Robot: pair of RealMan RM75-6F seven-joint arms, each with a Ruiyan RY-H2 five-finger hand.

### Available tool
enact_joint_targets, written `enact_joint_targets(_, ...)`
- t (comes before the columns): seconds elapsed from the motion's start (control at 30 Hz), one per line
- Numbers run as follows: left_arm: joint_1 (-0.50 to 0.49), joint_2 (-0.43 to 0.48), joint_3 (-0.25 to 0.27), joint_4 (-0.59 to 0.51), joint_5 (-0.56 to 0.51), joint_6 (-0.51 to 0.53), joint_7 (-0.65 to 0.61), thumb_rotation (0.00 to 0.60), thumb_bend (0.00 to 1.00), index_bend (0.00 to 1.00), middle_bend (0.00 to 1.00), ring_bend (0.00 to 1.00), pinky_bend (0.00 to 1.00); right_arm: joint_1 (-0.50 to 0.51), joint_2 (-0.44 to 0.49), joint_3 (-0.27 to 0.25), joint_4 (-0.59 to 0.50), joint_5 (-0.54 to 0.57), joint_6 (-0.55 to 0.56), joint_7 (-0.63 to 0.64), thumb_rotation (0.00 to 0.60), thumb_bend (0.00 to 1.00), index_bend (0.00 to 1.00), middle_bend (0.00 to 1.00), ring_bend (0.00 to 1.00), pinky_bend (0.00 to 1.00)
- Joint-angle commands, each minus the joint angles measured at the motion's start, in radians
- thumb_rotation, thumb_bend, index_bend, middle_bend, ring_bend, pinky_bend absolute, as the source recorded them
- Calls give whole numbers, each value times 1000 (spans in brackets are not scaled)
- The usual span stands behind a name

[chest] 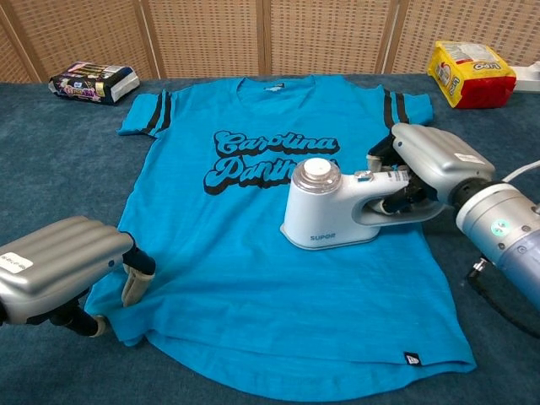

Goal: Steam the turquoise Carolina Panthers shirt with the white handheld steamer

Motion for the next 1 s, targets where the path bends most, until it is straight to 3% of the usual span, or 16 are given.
enact_joint_targets(0.03,0,-2,-1,0,-1,-1,1,599,306,632,561,389,387,17,-4,26,25,10,-14,5,600,300,719,738,759,659)
enact_joint_targets(0.3,-3,-6,-4,4,-11,-7,6,595,306,632,561,389,388,48,-12,75,103,40,-49,35,600,300,719,738,759,650)
enact_joint_targets(1.0,-5,-11,-3,6,-17,-9,8,598,306,632,561,389,387,76,-88,36,67,1,-40,-11,600,297,719,738,759,650)
